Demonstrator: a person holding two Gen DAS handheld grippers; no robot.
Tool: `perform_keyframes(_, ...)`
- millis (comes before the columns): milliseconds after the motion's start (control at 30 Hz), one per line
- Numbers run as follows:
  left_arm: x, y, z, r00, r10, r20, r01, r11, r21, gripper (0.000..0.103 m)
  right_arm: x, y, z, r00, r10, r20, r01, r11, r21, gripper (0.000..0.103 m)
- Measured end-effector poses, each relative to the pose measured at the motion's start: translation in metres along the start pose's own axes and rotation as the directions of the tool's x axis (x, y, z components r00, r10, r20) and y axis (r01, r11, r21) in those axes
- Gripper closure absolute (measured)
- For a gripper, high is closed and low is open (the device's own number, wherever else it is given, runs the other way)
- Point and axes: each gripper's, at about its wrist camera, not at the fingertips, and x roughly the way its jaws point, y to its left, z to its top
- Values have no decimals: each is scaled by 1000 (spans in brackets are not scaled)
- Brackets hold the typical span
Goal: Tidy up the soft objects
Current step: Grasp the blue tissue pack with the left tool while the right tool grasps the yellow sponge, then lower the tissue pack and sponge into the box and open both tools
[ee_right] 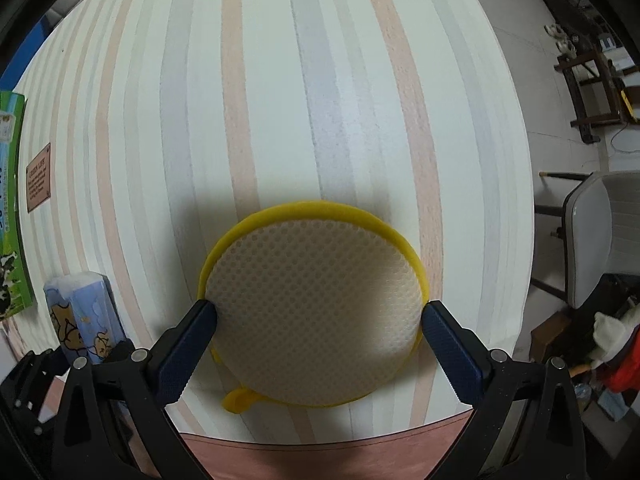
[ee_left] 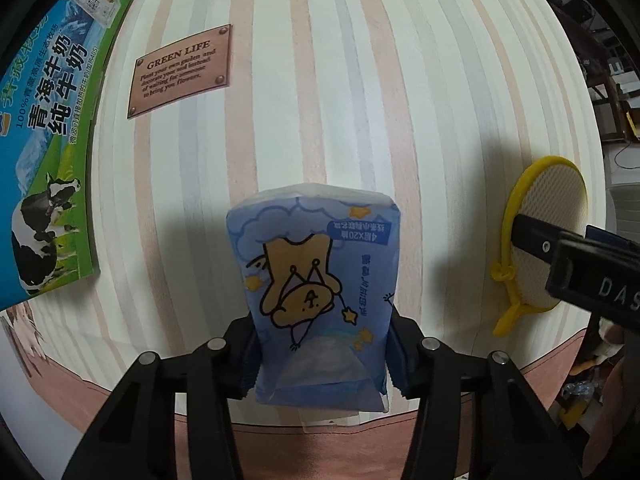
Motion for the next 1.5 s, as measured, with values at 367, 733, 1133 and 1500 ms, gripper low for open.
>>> perform_keyframes(367, -11, 12, 3, 1000, -15, 0, 15, 1000, -6, 61, -24, 7, -8, 998, 28, 57, -28, 1000, 12, 70)
perform_keyframes(733, -47, 43, 4, 995, -89, 47, 88, 996, 20, 68, -81, 25, -38, 974, 177, 143, -180, 984, 4, 72)
perform_keyframes(1133, -186, 163, -6, 956, -134, 262, 139, 990, 0, 68, -180, 107, -50, 885, 401, 235, -378, 915, -139, 72)
perform_keyframes(1500, -203, 320, -5, 956, -96, 277, 144, 977, -159, 68, -209, 281, -53, 833, 525, 176, -471, 839, -272, 72)
